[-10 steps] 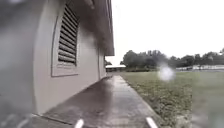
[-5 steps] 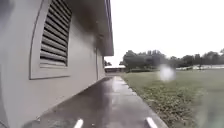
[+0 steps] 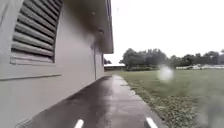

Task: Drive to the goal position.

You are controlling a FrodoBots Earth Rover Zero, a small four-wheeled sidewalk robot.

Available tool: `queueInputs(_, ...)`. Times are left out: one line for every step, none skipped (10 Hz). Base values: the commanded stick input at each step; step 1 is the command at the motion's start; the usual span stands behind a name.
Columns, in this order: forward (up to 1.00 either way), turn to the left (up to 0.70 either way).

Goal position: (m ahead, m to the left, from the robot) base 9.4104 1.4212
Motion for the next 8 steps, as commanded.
queueInputs(0.85, 0.00)
queueInputs(0.85, 0.00)
queueInputs(0.85, 0.00)
queueInputs(0.85, 0.00)
queueInputs(0.85, 0.00)
queueInputs(0.85, 0.00)
queueInputs(0.85, 0.00)
queueInputs(0.85, 0.00)
